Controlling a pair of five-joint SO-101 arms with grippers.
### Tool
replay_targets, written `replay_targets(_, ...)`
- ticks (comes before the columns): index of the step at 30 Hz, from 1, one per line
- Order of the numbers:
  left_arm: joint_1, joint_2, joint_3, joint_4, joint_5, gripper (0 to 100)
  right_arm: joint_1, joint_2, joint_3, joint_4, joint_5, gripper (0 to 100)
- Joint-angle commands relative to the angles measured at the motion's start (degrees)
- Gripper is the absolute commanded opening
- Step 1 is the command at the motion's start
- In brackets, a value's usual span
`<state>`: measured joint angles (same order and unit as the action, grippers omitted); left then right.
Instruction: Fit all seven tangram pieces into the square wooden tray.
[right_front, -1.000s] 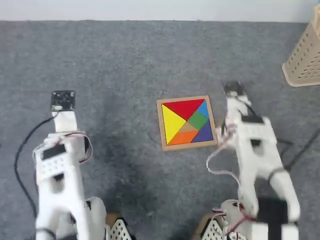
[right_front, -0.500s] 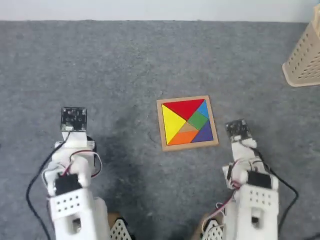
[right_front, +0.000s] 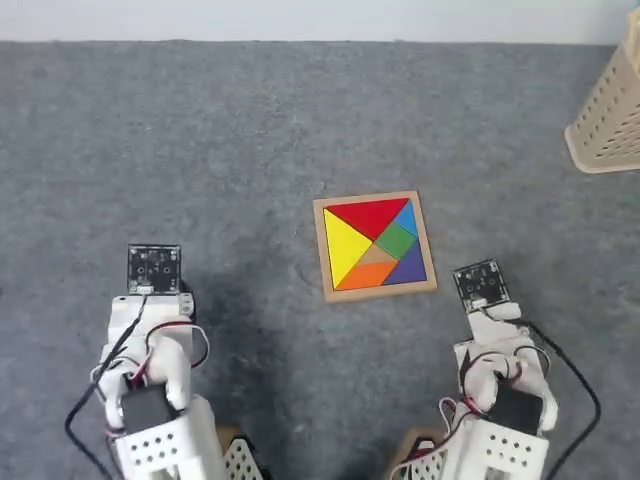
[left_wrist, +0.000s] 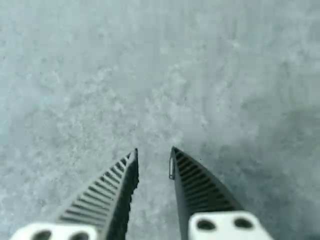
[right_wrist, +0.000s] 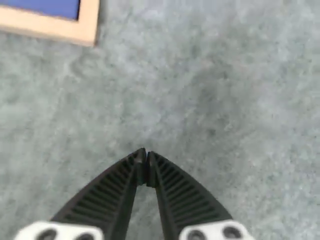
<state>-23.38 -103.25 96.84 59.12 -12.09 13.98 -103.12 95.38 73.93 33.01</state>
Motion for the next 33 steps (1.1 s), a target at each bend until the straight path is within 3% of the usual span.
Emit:
replay_targets(1, 0.0, -0.2, -0.2, 0.6, -0.2, 10, 0.9, -0.1, 1.1, 0.8, 1.1, 0.6)
replay_targets(33, 0.2, 0.0, -0.2, 0.7, 0.0, 10, 0.7, 0.0, 1.1, 1.9, 1.1, 0.6)
